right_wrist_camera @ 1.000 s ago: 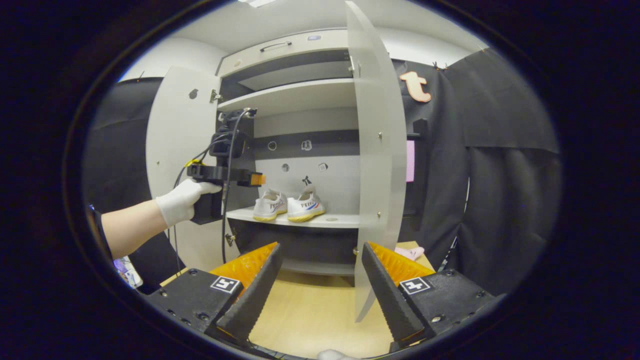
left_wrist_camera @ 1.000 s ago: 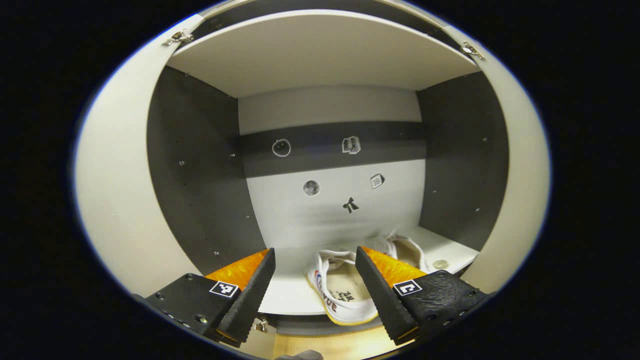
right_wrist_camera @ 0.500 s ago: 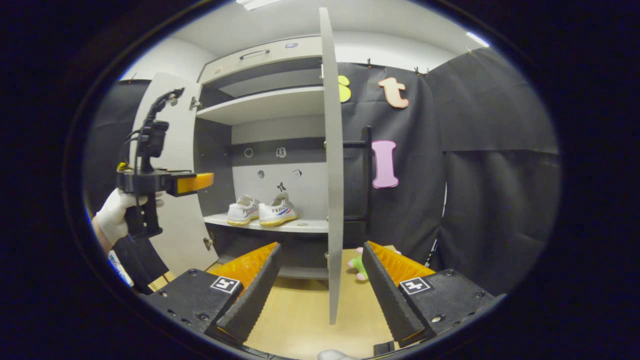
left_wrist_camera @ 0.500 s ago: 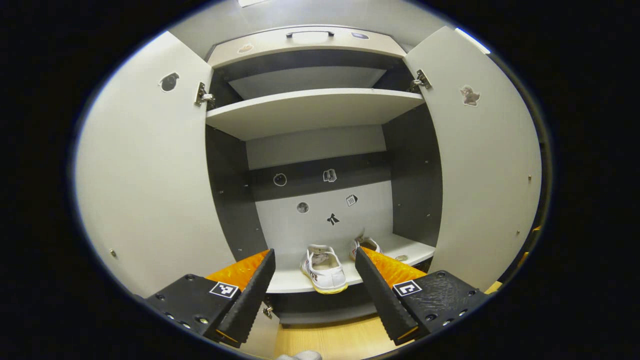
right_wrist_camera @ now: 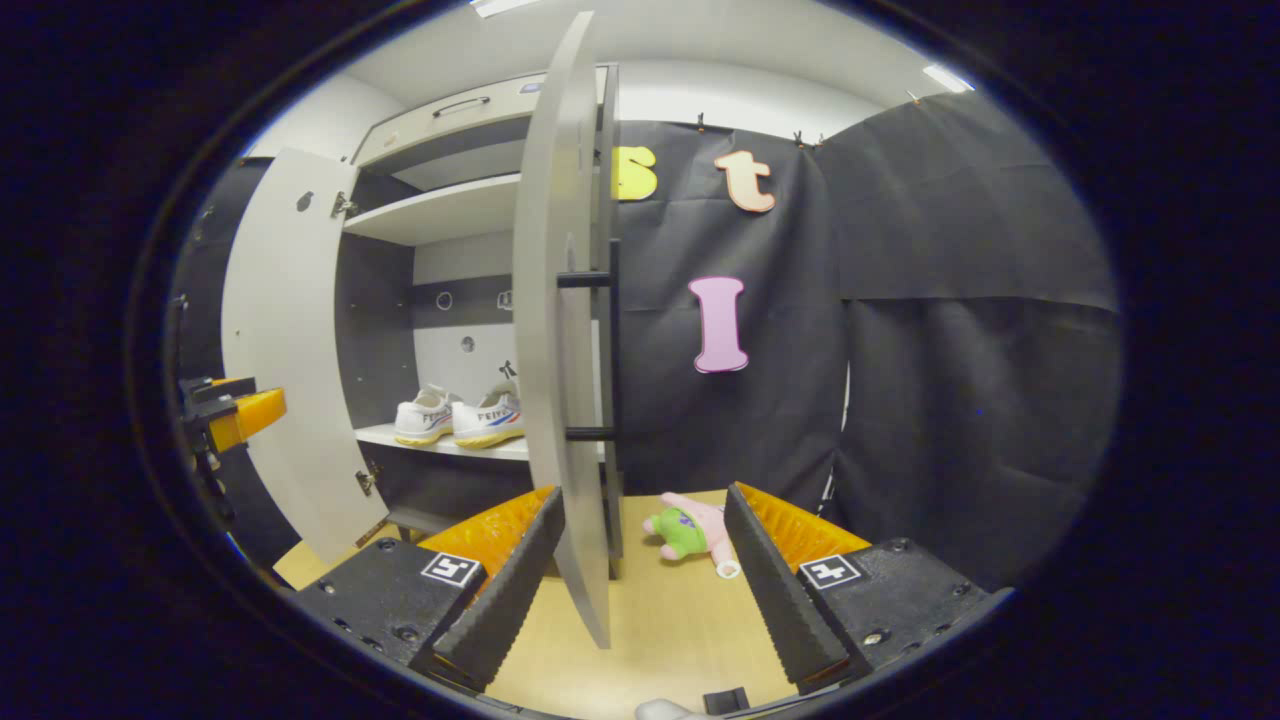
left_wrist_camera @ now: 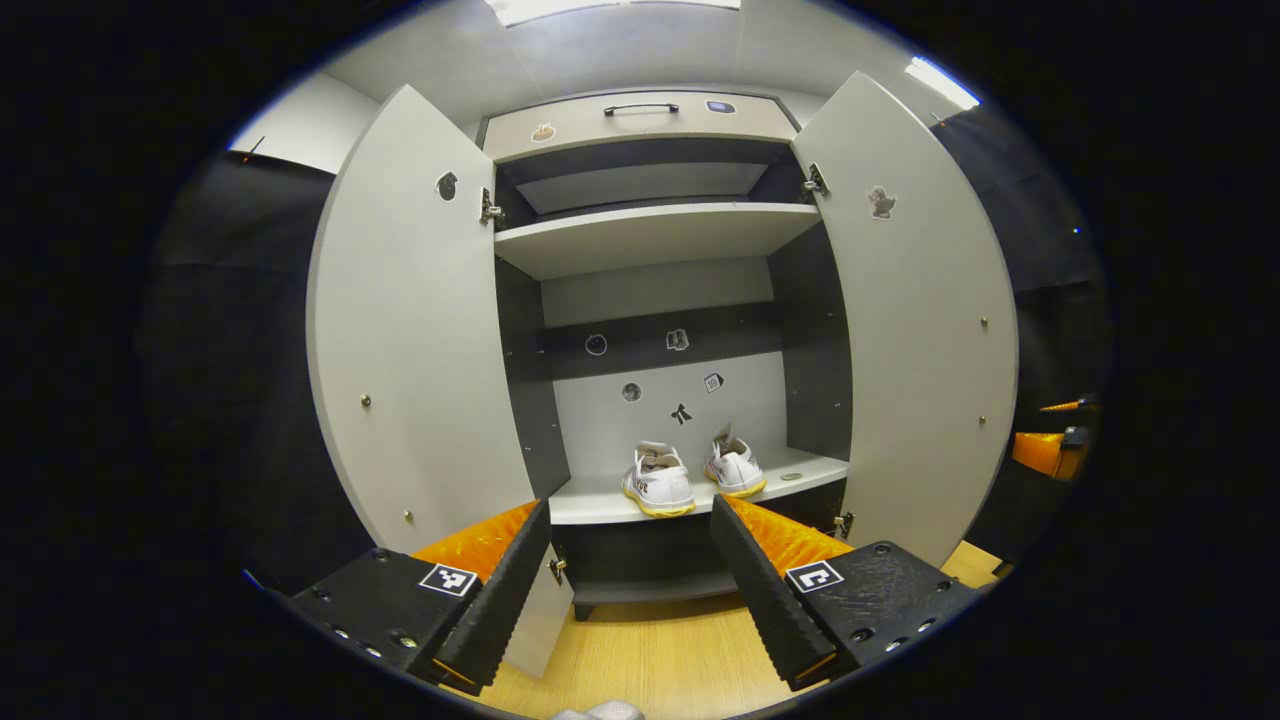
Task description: Grab one shoe with the right hand and put it into the shoe cabinet, grab the other shoe with the left hand and put it into the shoe cabinet; then close the right door with the right hand and the left door with the left hand.
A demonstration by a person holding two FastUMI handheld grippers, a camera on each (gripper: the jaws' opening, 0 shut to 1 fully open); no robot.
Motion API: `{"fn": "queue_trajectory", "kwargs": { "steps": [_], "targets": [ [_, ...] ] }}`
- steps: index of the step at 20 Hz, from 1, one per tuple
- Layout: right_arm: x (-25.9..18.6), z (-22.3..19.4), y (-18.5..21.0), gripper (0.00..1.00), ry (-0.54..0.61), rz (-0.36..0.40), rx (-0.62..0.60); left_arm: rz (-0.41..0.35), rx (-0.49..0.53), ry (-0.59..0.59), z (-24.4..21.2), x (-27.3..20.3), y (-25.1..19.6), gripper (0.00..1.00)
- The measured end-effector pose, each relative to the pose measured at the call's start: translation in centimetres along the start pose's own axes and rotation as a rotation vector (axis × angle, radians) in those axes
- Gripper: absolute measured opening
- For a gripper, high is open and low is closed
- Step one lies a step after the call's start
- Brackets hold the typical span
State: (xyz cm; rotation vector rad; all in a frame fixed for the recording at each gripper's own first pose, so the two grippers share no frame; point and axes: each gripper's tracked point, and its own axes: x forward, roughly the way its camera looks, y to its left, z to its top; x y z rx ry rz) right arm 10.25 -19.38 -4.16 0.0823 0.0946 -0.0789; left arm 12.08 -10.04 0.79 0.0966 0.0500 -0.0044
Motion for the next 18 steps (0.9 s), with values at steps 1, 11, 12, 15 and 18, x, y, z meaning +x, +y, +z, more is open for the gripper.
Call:
{"fn": "queue_trajectory", "kwargs": {
  "steps": [1,11,12,15,18],
  "targets": [
    [0.2,0.2,-0.8,1.0,-0.001,-0.013,0.002,0.007,-0.021,-0.003,-0.4,-0.6,-0.1,0.96],
    [4.2,5.9,-4.5,1.0,-0.094,-0.076,-0.008,-0.006,-0.056,-0.015,-1.2,-2.0,-1.5,0.96],
    [4.4,6.5,-4.3,1.0,-0.102,-0.072,-0.015,-0.01,-0.053,-0.013,-1.2,-2.1,-1.7,0.96],
    [4.4,7.8,-2.8,1.0,-0.139,-0.031,-0.032,-0.007,-0.05,-0.02,-1.2,-2.5,-1.4,1.0],
    [4.9,7.8,-2.3,0.96,-0.137,-0.01,-0.017,-0.003,-0.051,-0.011,-1.3,-2.6,-1.0,0.96]
  ]
}}
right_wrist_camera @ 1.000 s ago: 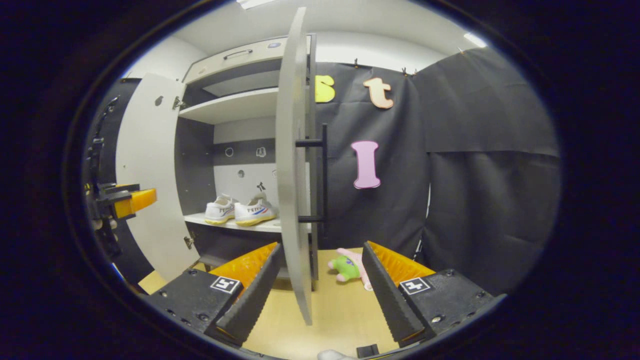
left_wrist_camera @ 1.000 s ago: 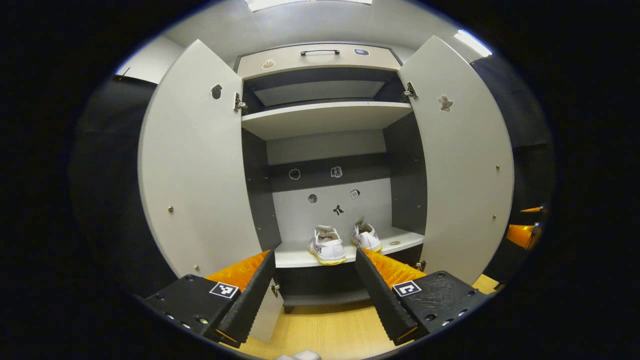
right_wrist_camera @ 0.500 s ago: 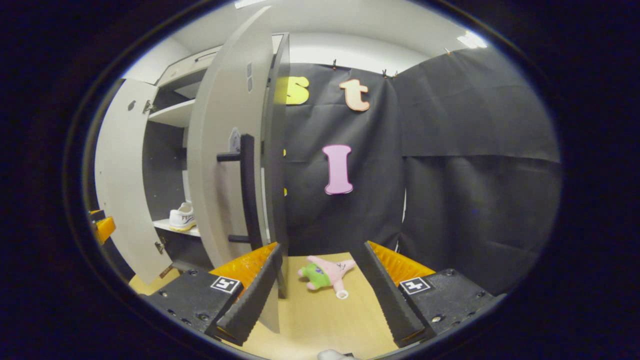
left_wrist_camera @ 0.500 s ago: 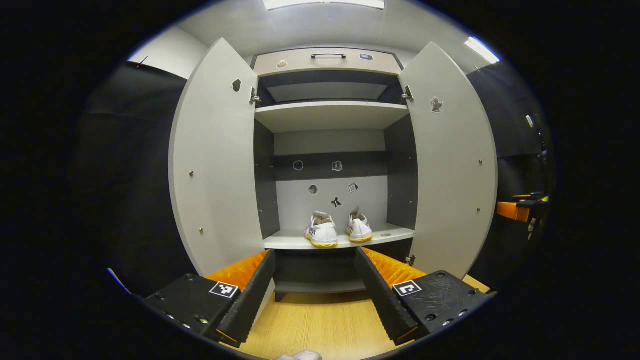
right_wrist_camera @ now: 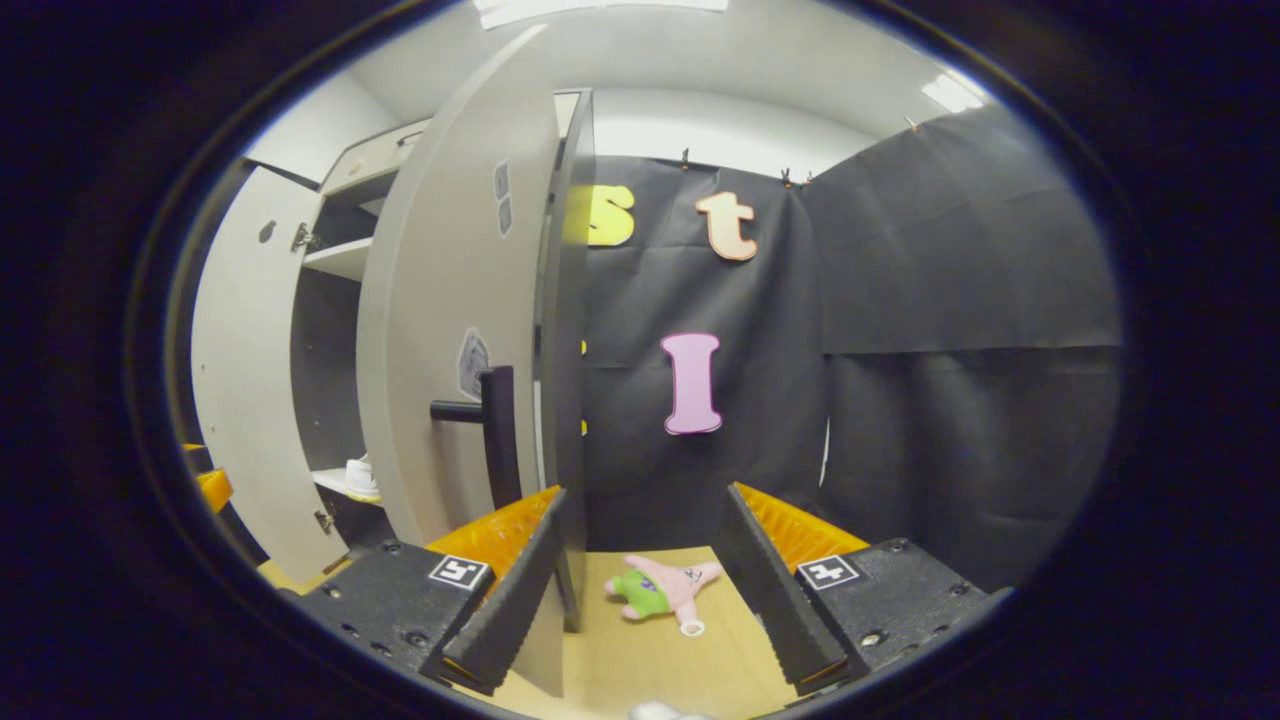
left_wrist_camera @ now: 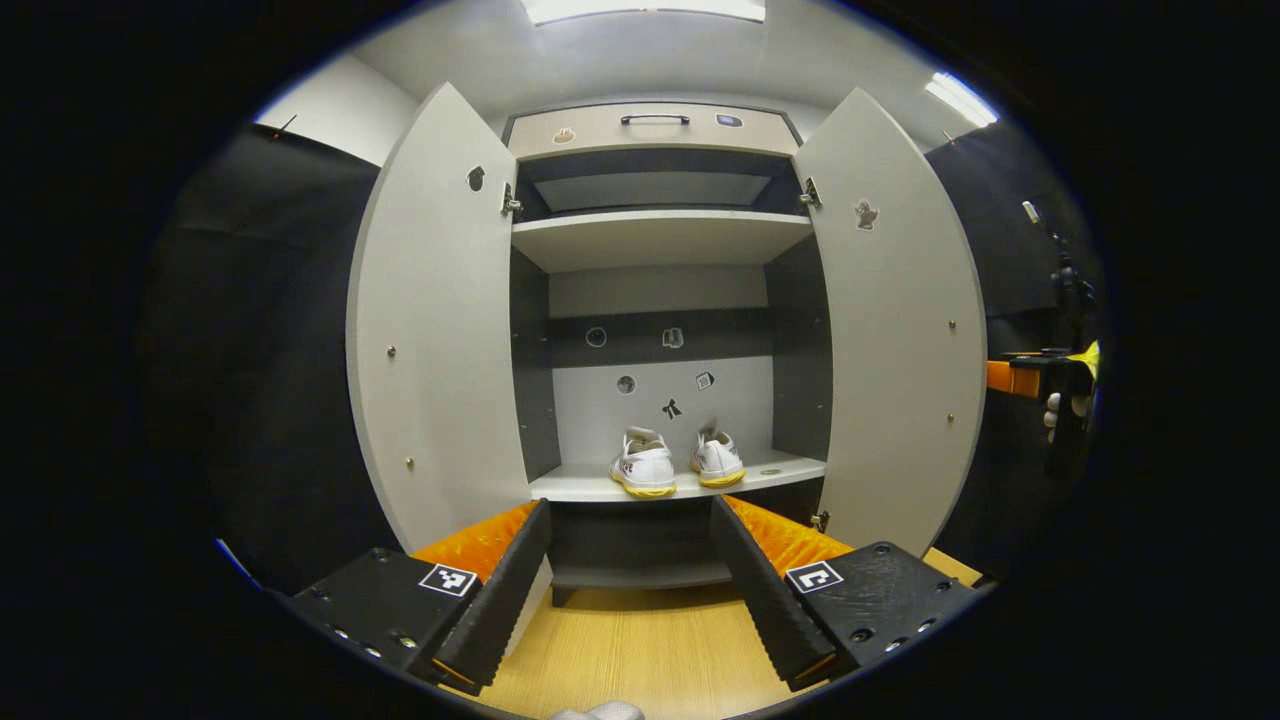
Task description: Grab one shoe with the right hand and put it into the shoe cabinet, grab the other shoe with the left hand and put it into the shoe cabinet; then close the right door with the right hand and the left door with the left hand.
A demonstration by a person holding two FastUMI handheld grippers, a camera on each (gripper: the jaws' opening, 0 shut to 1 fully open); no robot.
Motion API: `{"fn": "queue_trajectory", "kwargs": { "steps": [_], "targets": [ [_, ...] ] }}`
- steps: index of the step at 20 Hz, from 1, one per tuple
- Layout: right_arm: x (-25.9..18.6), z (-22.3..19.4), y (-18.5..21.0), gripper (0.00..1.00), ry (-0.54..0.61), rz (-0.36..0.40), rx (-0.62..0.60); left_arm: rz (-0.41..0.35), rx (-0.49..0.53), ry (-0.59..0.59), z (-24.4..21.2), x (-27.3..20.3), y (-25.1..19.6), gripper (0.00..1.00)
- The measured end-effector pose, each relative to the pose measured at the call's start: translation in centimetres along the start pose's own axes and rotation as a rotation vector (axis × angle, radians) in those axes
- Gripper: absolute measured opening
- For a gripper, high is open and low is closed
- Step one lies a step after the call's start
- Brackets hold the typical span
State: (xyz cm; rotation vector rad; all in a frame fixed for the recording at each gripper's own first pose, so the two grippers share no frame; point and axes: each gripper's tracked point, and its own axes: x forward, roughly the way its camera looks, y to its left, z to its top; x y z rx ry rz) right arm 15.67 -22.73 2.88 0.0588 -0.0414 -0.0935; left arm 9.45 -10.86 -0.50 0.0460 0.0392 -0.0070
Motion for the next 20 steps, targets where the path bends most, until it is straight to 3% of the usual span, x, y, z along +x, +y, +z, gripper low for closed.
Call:
{"fn": "queue_trajectory", "kwargs": {
  "steps": [2,3,4,5,9,14,15,16,17,18,20],
  "targets": [
    [0.0,0.2,0.5,0.88,0.004,-0.01,-0.001,-0.004,0.001,0.003,-0.1,0.0,0.2,0.96],
    [-0.3,0.1,0.8,0.94,0.005,-0.014,-0.001,-0.004,0.007,0.002,0.0,-0.1,0.3,0.96],
    [-0.4,0.2,1.0,0.87,0.009,-0.018,0.0,-0.001,0.012,-0.001,0.1,-0.2,0.7,0.96],
    [-0.6,0.1,1.4,0.94,0.014,-0.017,0.005,-0.003,0.01,0.001,0.0,-0.2,0.8,0.96],
    [-1.1,-0.1,5.1,0.94,0.015,0.023,-0.004,-0.008,0.001,0.007,-0.1,-0.5,2.0,0.96],
    [-0.7,-0.2,11.5,0.94,0.024,0.125,-0.023,0.006,0.006,0.002,-0.2,-1.5,3.9,0.96],
    [-0.7,-0.3,12.8,0.86,0.023,0.142,-0.051,0.007,0.0,0.001,-0.3,-1.7,4.4,1.0],
    [-0.8,-0.3,14.3,0.86,0.017,0.167,-0.069,0.008,-0.007,0.005,-0.5,-1.8,4.9,0.96],
    [-1.1,-0.4,16.0,0.94,0.02,0.21,-0.079,0.01,-0.011,0.008,-0.6,-2.0,5.2,0.96],
    [-1.6,-0.7,17.9,0.94,0.025,0.255,-0.08,0.01,-0.014,0.013,-0.8,-2.2,5.6,1.0],
    [-2.4,-1.1,19.7,0.96,0.024,0.277,-0.101,0.017,-0.012,0.006,-0.6,-2.6,6.4,0.96]
  ]
}}
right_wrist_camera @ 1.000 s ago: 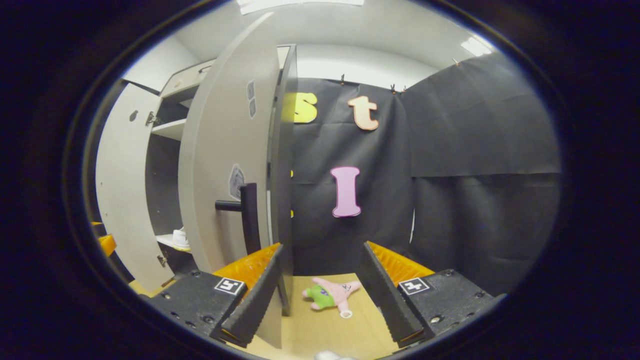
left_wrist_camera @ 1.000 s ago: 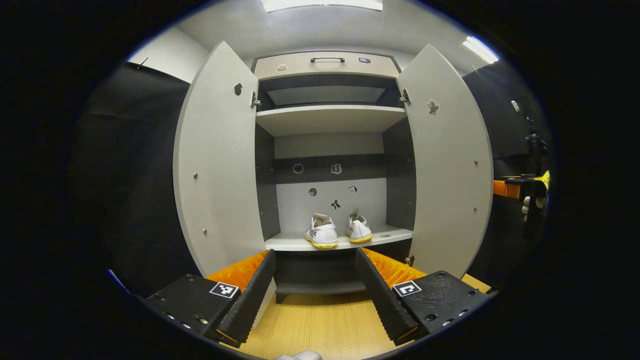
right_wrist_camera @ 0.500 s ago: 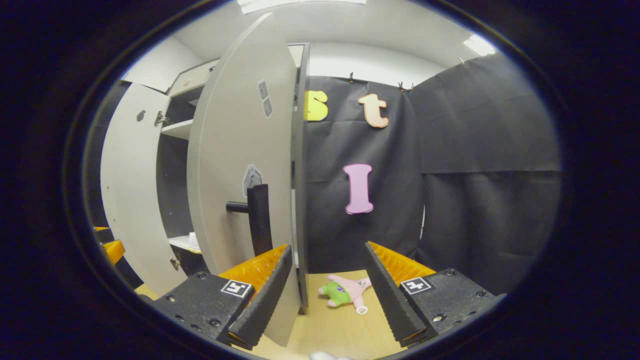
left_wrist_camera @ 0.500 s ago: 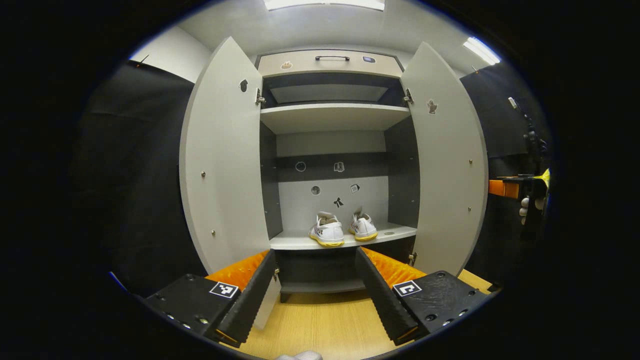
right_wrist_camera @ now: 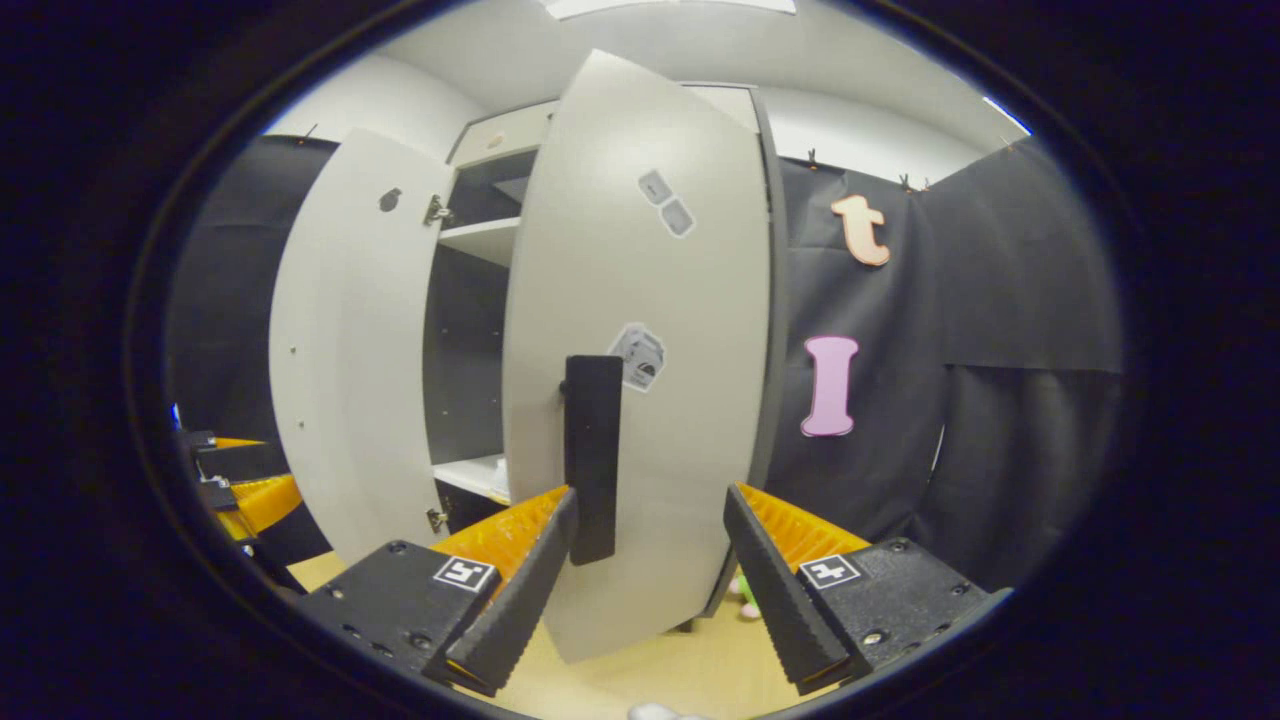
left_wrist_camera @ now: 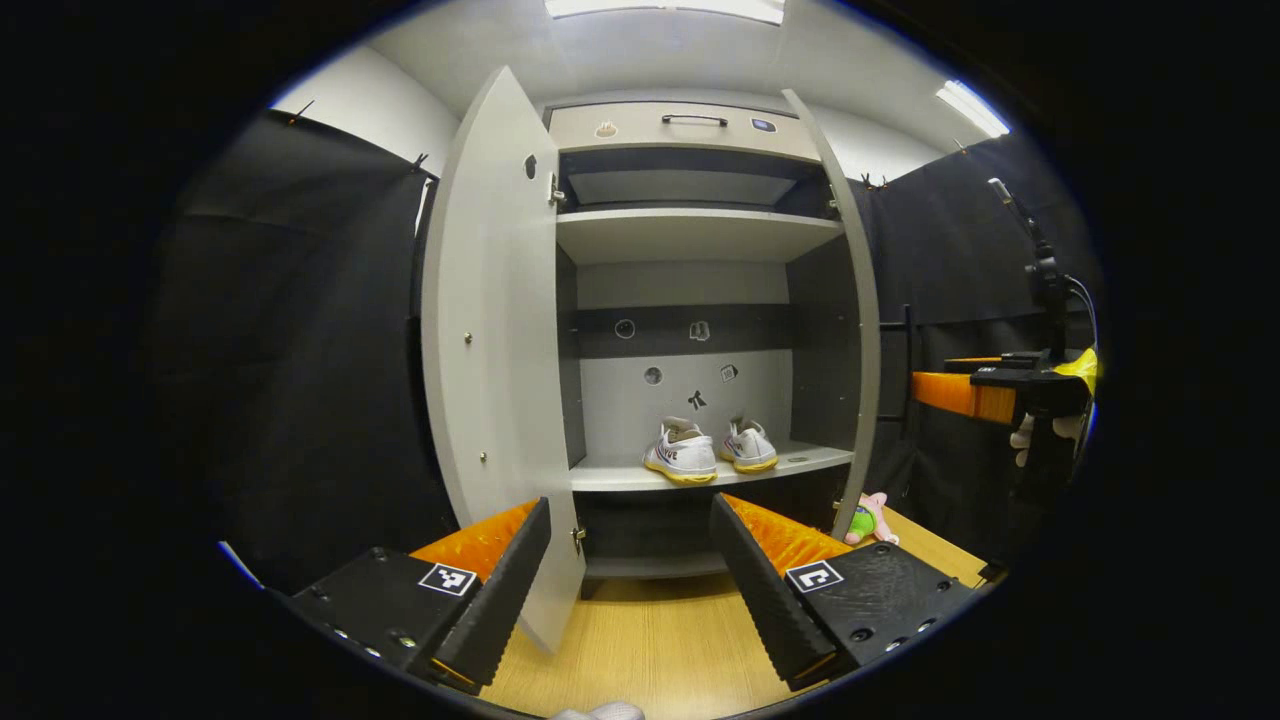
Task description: Grab one shoe with the right hand and put it into the shoe cabinet, grab the other shoe with the left hand and put it into the shoe cabinet; then close the right door with the right hand and the left door with the left hand.
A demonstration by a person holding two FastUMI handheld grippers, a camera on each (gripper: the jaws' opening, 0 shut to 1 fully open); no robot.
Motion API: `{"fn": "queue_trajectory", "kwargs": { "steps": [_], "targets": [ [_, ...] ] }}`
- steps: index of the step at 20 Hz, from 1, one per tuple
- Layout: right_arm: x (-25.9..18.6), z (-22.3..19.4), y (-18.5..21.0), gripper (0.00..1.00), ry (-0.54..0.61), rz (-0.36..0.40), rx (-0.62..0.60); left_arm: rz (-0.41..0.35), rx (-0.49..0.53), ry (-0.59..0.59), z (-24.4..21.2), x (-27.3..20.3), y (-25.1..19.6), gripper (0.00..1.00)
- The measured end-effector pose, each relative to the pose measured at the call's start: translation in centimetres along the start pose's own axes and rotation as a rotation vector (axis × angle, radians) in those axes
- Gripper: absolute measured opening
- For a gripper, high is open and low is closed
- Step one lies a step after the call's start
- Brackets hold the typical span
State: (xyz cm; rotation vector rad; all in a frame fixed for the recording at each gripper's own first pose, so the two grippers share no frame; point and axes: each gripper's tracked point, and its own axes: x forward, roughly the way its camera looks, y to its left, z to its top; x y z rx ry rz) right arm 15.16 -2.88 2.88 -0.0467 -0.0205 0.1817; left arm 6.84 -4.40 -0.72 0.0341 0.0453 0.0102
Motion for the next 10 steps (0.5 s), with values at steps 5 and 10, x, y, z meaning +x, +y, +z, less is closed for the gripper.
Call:
{"fn": "queue_trajectory", "kwargs": {
  "steps": [5,10],
  "targets": [
    [-1.9,-0.9,3.2,0.98,0.03,0.008,0.002,0.015,-0.003,-0.009,0.1,-0.6,3.0,0.96],
    [-4.6,-2.7,6.5,0.99,0.07,0.009,0.014,0.033,0.003,-0.013,0.4,-0.7,7.2,0.96]
  ]
}}
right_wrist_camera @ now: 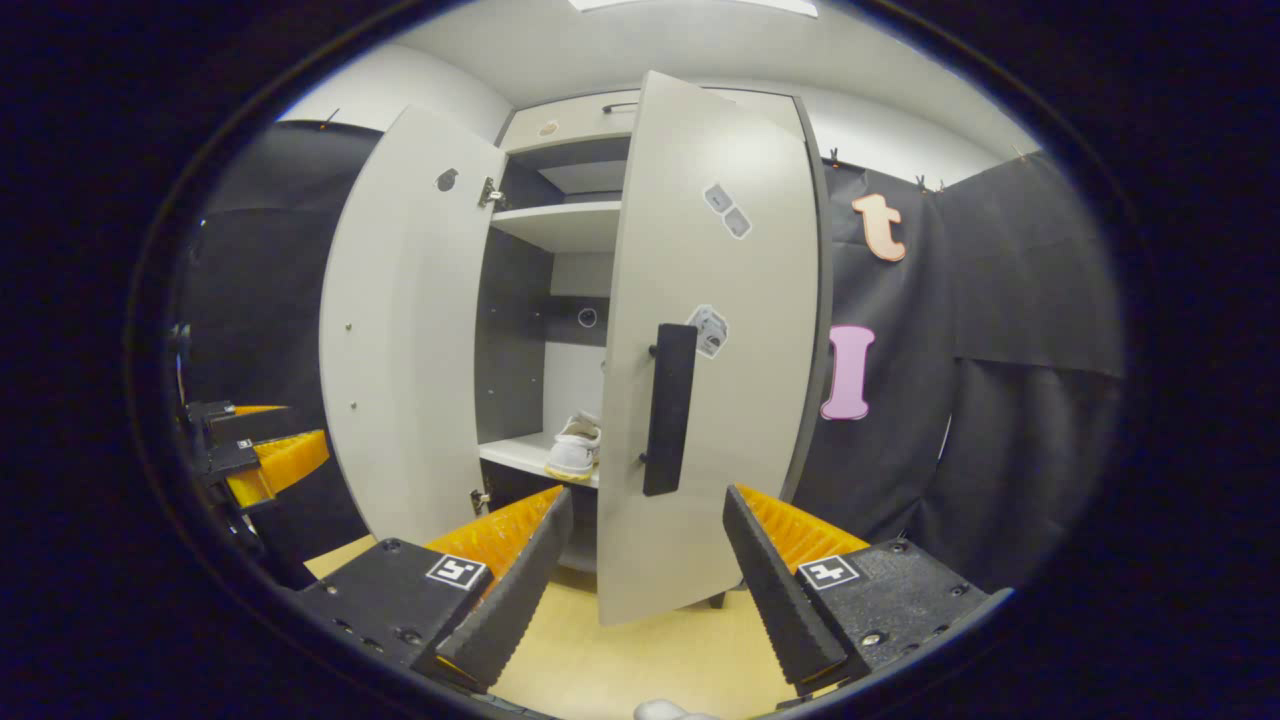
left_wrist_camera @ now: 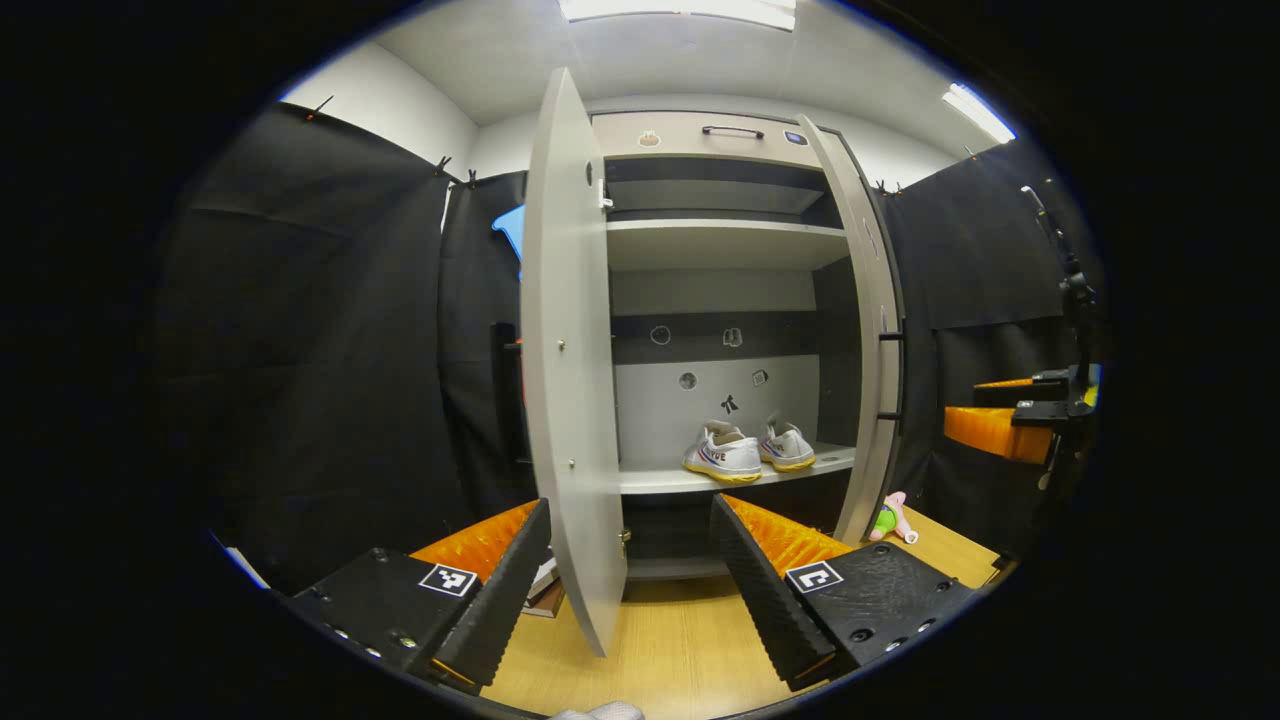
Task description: Grab one shoe with the right hand and put it into the shoe cabinet, grab the other shoe with the left hand and put it into the shoe cabinet; then close the right door with the right hand and the left door with the left hand.
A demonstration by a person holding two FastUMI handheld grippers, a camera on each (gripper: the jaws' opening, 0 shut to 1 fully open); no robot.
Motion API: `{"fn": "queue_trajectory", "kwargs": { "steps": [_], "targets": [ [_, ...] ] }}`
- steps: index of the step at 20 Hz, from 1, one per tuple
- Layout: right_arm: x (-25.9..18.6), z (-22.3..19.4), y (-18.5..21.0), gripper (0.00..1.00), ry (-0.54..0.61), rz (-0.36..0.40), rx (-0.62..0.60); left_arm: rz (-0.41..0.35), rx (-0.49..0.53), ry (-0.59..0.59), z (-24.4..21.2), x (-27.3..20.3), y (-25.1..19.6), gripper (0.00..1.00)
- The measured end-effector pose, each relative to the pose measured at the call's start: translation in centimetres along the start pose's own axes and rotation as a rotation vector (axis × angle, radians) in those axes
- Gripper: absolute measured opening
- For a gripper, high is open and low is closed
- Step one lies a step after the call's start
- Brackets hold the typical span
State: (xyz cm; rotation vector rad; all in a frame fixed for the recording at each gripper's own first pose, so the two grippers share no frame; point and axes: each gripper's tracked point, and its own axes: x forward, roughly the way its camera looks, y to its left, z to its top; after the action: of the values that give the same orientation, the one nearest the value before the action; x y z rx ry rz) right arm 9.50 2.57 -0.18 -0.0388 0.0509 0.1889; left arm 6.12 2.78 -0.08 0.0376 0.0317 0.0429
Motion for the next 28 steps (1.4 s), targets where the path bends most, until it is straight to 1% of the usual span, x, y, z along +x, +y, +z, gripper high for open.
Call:
{"fn": "queue_trajectory", "kwargs": {
  "steps": [4,5,6,7,8,9,10,13,16,17,18,19,20,21,22,23,26,27,28],
  "targets": [
    [-1.9,-2.1,2.0,0.97,0.042,-0.015,0.025,0.034,0.009,-0.006,0.8,1.1,4.4,0.96],
    [-2.4,-2.5,2.5,0.99,0.049,-0.021,0.034,0.043,0.005,-0.011,1.2,1.5,5.7,1.0],
    [-2.8,-3.0,2.8,0.97,0.061,-0.032,0.034,0.053,0.0,-0.022,1.7,2.0,7.0,0.96],
    [-3.2,-3.3,3.0,0.98,0.07,-0.042,0.027,0.065,0.002,-0.025,2.0,2.5,8.3,0.96],
    [-3.6,-3.6,3.2,0.97,0.078,-0.054,0.023,0.083,0.012,-0.035,2.3,2.9,9.8,0.96],
    [-4.1,-3.7,3.3,0.97,0.082,-0.062,0.025,0.102,0.026,-0.042,2.7,3.4,11.2,1.0],
    [-4.4,-3.8,3.3,0.98,0.084,-0.07,0.03,0.122,0.039,-0.048,3.0,4.1,12.5,0.96],
    [-5.4,-4.2,3.1,0.98,0.097,-0.095,0.039,0.159,0.049,-0.06,3.2,6.2,14.9,0.96],
    [-6.2,-4.5,2.7,0.98,0.107,-0.111,0.048,0.15,0.038,-0.026,2.1,8.4,14.9,0.96],
    [-6.3,-4.5,2.6,0.98,0.108,-0.115,0.049,0.151,0.038,-0.01,1.7,9.0,15.1,1.0],
    [-6.4,-4.5,2.5,0.98,0.109,-0.12,0.046,0.151,0.038,-0.004,1.8,9.5,15.1,0.96],
    [-6.5,-4.4,2.4,0.97,0.111,-0.118,0.036,0.142,0.029,0.003,1.6,9.7,14.7,0.96],
    [-6.6,-4.4,2.5,0.98,0.113,-0.11,0.031,0.15,0.021,0.003,1.7,9.5,14.5,0.96],
    [-6.7,-4.4,2.5,0.98,0.114,-0.101,0.032,0.159,0.022,-0.007,1.7,9.5,14.5,0.93],
    [-6.8,-4.4,2.3,0.99,0.113,-0.095,0.032,0.167,0.024,-0.009,1.7,9.4,14.2,0.92],
    [-6.9,-4.4,2.1,0.99,0.113,-0.087,0.029,0.156,0.028,-0.007,1.6,9.4,13.5,0.92],
    [-7.0,-4.5,1.9,0.99,0.109,-0.06,0.028,0.165,0.086,-0.008,2.0,9.0,11.9,0.87],
    [-7.2,-4.5,1.8,0.99,0.105,-0.048,0.029,0.149,0.084,-0.013,2.1,9.1,10.7,0.87],
    [-7.1,-4.5,1.4,0.99,0.103,-0.041,0.027,0.115,0.069,-0.011,2.1,9.2,9.1,0.86]
  ]
}}
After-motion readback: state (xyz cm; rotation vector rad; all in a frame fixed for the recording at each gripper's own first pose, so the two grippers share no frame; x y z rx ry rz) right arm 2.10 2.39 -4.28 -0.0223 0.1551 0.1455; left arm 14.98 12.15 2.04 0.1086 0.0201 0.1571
